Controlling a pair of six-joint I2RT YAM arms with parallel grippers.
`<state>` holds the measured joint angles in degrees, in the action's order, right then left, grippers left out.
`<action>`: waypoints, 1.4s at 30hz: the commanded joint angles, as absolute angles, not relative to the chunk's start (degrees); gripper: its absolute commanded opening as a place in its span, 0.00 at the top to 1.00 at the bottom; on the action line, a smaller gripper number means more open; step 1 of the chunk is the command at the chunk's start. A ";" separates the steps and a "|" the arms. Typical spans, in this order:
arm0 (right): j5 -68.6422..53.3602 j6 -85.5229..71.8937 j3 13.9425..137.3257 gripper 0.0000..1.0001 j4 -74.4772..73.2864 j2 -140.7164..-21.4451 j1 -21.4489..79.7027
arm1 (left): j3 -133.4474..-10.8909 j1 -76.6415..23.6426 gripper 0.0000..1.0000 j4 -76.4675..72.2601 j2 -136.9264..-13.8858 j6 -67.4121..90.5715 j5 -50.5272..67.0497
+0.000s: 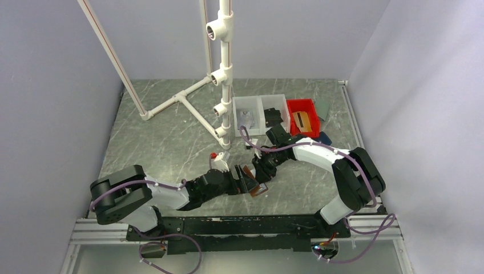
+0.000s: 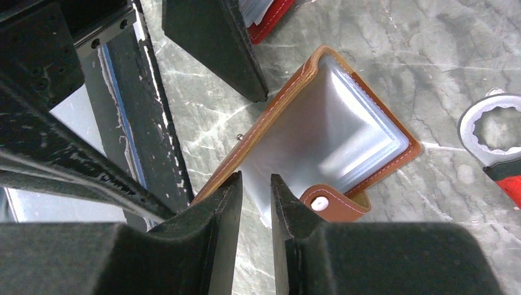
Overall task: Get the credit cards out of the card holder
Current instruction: Open the card holder at the center of the board.
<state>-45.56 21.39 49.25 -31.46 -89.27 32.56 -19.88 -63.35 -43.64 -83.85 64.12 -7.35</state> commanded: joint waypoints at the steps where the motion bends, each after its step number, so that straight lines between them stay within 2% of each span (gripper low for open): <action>1: -48.32 21.61 51.50 0.73 -31.88 -89.49 32.87 | -21.50 -63.63 0.04 -41.14 -83.33 64.21 -8.70; 19: -51.37 22.58 51.71 0.73 -32.91 -88.82 32.88 | -23.64 -63.77 0.01 -35.90 -82.09 67.74 -10.72; 26: -53.31 22.52 51.77 0.73 -33.13 -88.80 32.96 | -28.26 -63.93 0.06 -23.71 -82.81 71.78 -13.70; 29: -53.12 22.37 51.77 0.73 -33.07 -88.89 32.91 | -28.84 -64.24 0.13 -20.41 -82.09 72.59 -15.39; 31: -52.16 21.94 51.69 0.73 -32.61 -88.85 32.94 | -29.08 -64.33 0.33 -17.64 -81.40 73.19 -16.15; 34: -51.54 21.83 51.63 0.73 -32.39 -88.84 32.90 | -29.31 -64.34 0.46 -13.64 -80.55 73.81 -17.00; 36: -51.14 21.75 51.54 0.73 -32.27 -88.81 32.89 | -29.38 -64.34 0.59 -11.90 -79.96 73.84 -17.01; 39: -50.08 21.67 51.43 0.73 -31.90 -88.78 32.95 | -29.31 -64.25 0.71 -9.43 -78.67 73.34 -16.52; 42: -48.51 21.46 51.25 0.73 -31.48 -88.77 32.88 | -28.75 -64.25 0.72 -7.24 -76.83 72.96 -15.61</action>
<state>-48.07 21.80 49.78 -31.92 -89.32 32.58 -29.43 -64.82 -17.39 -78.41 74.17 -12.40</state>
